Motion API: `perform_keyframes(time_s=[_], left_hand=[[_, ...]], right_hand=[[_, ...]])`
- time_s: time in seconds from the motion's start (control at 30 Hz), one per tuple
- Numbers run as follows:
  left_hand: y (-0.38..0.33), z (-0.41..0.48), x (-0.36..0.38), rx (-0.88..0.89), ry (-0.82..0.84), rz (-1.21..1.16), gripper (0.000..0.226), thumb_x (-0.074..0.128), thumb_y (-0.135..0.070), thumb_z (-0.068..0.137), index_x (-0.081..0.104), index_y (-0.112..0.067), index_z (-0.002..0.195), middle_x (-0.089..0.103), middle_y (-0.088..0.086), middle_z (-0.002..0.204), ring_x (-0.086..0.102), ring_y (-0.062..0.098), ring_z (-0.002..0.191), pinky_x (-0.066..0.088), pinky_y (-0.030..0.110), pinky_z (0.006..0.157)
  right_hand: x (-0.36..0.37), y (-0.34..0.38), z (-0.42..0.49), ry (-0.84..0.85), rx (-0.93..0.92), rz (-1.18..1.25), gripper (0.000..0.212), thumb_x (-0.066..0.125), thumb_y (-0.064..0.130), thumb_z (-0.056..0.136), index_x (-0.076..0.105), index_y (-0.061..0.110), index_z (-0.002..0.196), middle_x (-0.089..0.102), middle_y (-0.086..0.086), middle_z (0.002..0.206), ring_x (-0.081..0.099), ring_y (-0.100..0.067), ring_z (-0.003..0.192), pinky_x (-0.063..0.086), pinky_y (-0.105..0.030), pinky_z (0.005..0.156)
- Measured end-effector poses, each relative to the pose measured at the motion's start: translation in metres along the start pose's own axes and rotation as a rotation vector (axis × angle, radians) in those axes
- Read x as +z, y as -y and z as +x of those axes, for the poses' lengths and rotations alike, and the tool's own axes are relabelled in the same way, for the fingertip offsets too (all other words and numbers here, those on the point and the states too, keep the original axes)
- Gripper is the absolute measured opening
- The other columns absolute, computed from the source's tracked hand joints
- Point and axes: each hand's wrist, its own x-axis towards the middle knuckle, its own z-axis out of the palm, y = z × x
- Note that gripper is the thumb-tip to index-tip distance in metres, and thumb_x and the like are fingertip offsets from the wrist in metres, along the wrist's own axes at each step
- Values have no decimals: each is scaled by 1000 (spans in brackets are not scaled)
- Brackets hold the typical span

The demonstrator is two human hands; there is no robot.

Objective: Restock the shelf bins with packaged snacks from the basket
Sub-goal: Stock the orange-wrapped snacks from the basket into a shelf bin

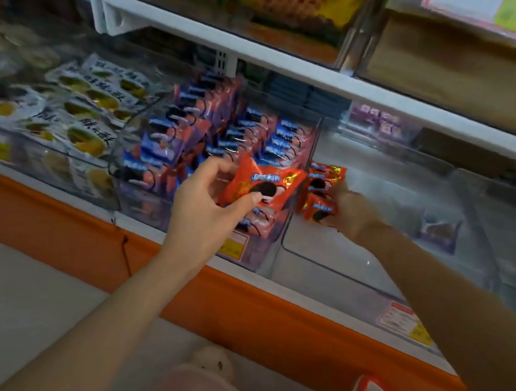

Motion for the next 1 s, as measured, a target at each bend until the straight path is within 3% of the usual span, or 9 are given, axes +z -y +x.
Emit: perform_keyframes(time_s=[0.17,0.33,0.43,0.57,0.63,0.77,0.87,1.0], left_hand=[[9,15,2,-21,-18,-39,25,73,-10,81,55,-23,94,64,-13,90,62,-5,81,48,11,72],[12,21,12,-44,-52,-73,25,73,-8,80,56,-21,93,63,-14,87,61,-7,76,45,8,67],[13,22,16,-52,-53,-76,26,73,-8,80,56,-24,92,64,-13,89,62,-6,78,47,9,68],[12,23,20,-75,-58,-73,28,74,-9,79,55,-27,90,64,-14,90,62,-7,78,47,8,68],[11,23,21,-72,-57,-73,27,74,-9,79,55,-25,92,64,-13,90,62,-7,78,47,8,68],[10,22,24,-56,-63,-68,28,74,-8,79,55,-25,91,64,-14,90,62,-6,79,48,10,70],[8,22,26,-51,-69,-74,27,74,-6,79,56,-20,93,64,-14,89,62,-7,78,47,9,68],[5,22,30,-64,-81,-90,25,74,-8,79,58,-17,96,64,-12,90,63,-7,79,48,9,68]], right_hand=[[8,-8,28,-12,18,-77,42,70,22,83,54,16,122,60,-15,120,62,-32,97,50,-36,84],[6,-17,33,-15,-89,-157,52,73,22,81,52,13,128,43,-8,137,54,-32,114,42,-30,88],[2,-20,39,56,-62,32,52,77,12,75,55,8,122,57,-5,118,59,-23,101,41,-13,73],[-6,-23,53,132,29,30,62,84,23,67,59,10,123,62,-5,119,56,-20,103,40,-22,80],[-9,-22,53,144,40,-14,57,84,30,66,65,12,117,64,-6,115,56,-20,98,41,-24,79],[-6,-21,44,52,15,-56,60,85,28,66,57,14,117,52,-10,118,52,-28,104,40,-28,82],[-1,-22,40,-13,-2,0,55,84,20,67,52,14,111,56,-9,117,53,-23,92,39,-25,72],[1,-21,40,-144,20,2,64,81,20,71,49,12,125,51,-12,127,54,-30,110,44,-33,84]])
